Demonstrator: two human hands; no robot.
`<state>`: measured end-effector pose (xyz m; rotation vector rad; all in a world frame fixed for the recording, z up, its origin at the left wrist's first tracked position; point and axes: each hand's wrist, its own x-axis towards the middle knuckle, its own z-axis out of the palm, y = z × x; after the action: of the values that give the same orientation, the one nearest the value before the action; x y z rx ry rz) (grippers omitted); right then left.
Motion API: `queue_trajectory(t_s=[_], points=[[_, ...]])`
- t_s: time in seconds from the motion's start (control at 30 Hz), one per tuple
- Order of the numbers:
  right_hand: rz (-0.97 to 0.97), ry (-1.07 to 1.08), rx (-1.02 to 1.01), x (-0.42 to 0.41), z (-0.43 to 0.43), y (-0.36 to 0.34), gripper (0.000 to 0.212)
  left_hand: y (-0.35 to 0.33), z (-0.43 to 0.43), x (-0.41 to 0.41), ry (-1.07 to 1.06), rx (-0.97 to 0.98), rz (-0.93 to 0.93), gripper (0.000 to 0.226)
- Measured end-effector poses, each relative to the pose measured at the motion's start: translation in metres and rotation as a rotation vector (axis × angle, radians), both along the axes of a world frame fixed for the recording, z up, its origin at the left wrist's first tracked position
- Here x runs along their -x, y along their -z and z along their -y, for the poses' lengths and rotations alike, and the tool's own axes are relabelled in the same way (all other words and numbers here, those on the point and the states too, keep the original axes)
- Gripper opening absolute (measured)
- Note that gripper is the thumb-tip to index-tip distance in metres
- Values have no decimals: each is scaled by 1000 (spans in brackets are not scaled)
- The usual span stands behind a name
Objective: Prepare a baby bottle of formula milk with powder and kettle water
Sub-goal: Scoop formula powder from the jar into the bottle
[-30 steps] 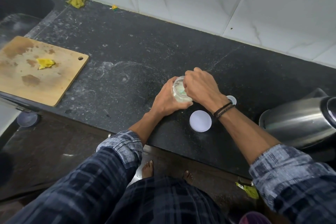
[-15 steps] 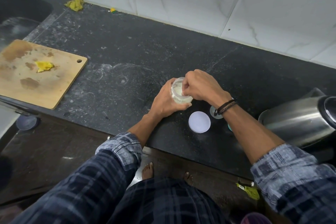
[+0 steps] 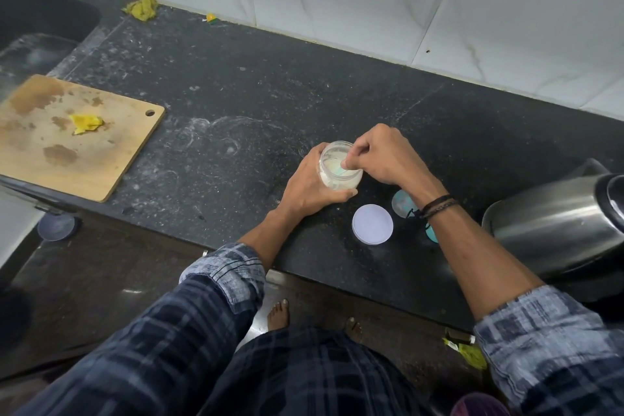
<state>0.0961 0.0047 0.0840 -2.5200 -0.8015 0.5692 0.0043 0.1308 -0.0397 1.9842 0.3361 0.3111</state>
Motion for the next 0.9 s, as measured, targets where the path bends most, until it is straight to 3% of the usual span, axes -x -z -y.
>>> queue_trajectory(t_s=[0.2,0.33,0.5,0.7,0.9], points=[[-92,62,-126,1,14,4,13,0,1,0,5,0,-5,80],[-133,118,-205,1,19,7,2,2,0,-1,4,13,-15,83],[-169,220,-304,-2,26,12,4,5,0,-1,-4,5,-40,88],[-94,351,-378,4,34,21,6,4,0,-1,-3,-5,-43,86],[2,333,-355,17,38,36,7,3,1,0,-6,4,-43,85]])
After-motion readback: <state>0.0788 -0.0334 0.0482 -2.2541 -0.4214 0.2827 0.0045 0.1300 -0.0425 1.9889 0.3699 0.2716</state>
